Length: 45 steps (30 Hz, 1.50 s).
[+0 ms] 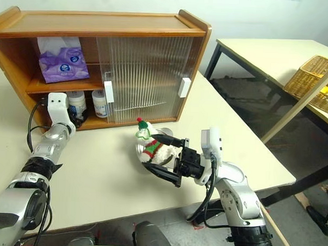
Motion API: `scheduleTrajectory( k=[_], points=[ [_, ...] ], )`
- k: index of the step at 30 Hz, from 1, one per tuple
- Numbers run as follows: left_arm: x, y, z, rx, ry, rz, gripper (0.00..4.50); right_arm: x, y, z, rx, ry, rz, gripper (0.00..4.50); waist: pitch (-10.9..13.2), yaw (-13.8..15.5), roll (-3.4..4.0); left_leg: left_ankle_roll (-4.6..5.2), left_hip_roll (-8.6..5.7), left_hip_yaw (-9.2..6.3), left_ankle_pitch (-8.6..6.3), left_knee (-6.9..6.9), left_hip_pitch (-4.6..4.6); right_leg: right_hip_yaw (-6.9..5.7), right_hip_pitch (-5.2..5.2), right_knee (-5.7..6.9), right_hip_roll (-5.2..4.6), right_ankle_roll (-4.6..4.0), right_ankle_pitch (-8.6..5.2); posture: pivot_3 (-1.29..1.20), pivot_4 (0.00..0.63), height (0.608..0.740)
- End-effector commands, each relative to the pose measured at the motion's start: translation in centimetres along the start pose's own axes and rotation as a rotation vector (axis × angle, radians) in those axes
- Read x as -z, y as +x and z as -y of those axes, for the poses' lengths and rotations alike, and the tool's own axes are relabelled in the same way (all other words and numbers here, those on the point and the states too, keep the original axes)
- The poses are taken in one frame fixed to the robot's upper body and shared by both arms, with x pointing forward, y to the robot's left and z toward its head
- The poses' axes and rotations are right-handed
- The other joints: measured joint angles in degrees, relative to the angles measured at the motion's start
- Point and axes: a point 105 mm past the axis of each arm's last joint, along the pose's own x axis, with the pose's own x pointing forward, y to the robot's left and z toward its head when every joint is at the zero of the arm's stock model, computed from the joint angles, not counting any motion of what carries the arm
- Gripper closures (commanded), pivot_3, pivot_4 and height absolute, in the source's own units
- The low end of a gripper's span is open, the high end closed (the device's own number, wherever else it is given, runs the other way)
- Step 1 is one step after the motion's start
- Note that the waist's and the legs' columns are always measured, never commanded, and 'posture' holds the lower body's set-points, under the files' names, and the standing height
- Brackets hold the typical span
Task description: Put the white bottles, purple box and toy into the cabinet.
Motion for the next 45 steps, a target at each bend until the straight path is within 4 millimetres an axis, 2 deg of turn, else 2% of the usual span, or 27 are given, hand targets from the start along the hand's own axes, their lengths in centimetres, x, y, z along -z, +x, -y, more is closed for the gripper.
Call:
scheduleTrajectory(
  k=[1, 8, 21, 24, 27, 29, 32, 35, 41, 45],
  points=[
    [-0.4, 0.1, 0.3, 0.014, -0.001, 0.018, 0.01, -0.1, 0.2, 0.0, -0.011, -0.015, -0.005, 0.0, 0.0, -0.01, 0.0, 0.0, 0.0, 0.0, 0.0, 0.0, 0.0, 0.0, 0.0, 0.0, 0.0, 0.0, 0.0, -0.26, 0.0, 0.74],
    [-0.4, -0.7, 0.7, 0.039, 0.01, 0.046, 0.01, -0.1, 0.2, 0.1, -0.01, -0.018, -0.003, 0.0, -0.01, -0.23, -0.01, 0.0, -0.01, 0.0, 0.01, 0.01, 0.0, 0.0, 0.0, 0.0, 0.0, 0.0, 0.0, -0.26, 0.0, 0.74],
    [0.1, -5.7, 1.4, 0.155, 0.085, 0.065, 0.01, 0.1, 0.2, 0.4, -0.008, -0.018, 0.004, 0.0, -0.09, -0.36, -0.13, 0.0, -0.06, 0.0, 0.0, -0.02, 0.0, 0.0, -0.01, 0.0, 0.0, -0.06, -0.03, -0.23, 0.0, 0.74],
    [-0.1, -7.3, 2.3, 0.241, 0.111, 0.084, 0.64, 0.2, 0.3, 0.4, -0.021, -0.015, 0.003, 0.0, -0.11, -0.26, -0.16, 0.0, -0.06, 0.0, 0.0, -0.05, 0.02, -0.01, -0.03, 0.02, 0.0, -0.11, -0.03, -0.23, 0.0, 0.74],
    [-0.6, -8.4, 4.3, 0.358, 0.14, 0.111, 1.66, 0.2, 0.3, 0.4, -0.024, -0.015, 0.002, 0.0, -0.12, 0.2, -0.19, -0.01, -0.06, 0.0, -0.01, -0.05, 0.02, -0.01, -0.04, 0.02, 0.0, -0.17, -0.03, -0.22, 0.0, 0.74],
    [-1.0, -8.9, 6.2, 0.461, 0.159, 0.138, 2.34, 0.2, 0.2, 0.5, -0.025, -0.015, 0.0, 0.0, -0.14, 0.75, -0.21, -0.02, -0.06, 0.0, -0.01, -0.05, 0.0, -0.01, -0.05, 0.01, -0.01, -0.57, 0.19, -0.22, 0.0, 0.74],
    [-1.6, -9.2, 8.6, 0.574, 0.182, 0.175, 3.52, 0.3, 0.1, 0.6, -0.026, -0.015, -0.003, 0.0, -0.17, 1.27, -0.25, -0.02, -0.06, -0.01, -0.03, -0.05, 0.02, -0.01, -0.06, 0.01, -0.02, -0.79, 0.32, -0.22, 0.0, 0.74],
    [-3.0, -9.2, 10.1, 0.63, 0.173, 0.24, 4.46, 0.2, 0.1, 0.6, -0.023, -0.018, -0.004, 0.0, -0.17, 1.57, -0.26, -0.02, -0.05, -0.02, -0.04, -0.05, 0.01, -0.01, -0.08, 0.02, -0.03, -0.84, 0.35, -0.22, 0.0, 0.74],
    [-5.5, -8.1, 12.8, 0.688, 0.255, 0.33, 4.46, 0.4, 0.2, 0.5, -0.02, -0.015, -0.004, 0.0, -0.18, 1.84, -0.26, -0.02, -0.05, -0.02, -0.03, -0.03, 0.02, -0.01, -0.04, 0.02, -0.04, -0.83, 0.37, -0.23, 0.0, 0.74],
    [-7.1, -7.1, 13.9, 0.671, 0.314, 0.381, 4.46, 0.4, 0.3, 0.4, -0.016, -0.014, -0.001, 0.0, -0.18, 1.72, -0.26, 0.0, -0.05, -0.02, -0.04, -0.02, 0.01, 0.0, -0.05, 0.01, -0.04, -0.77, 0.36, -0.24, 0.0, 0.74]
  ],
)
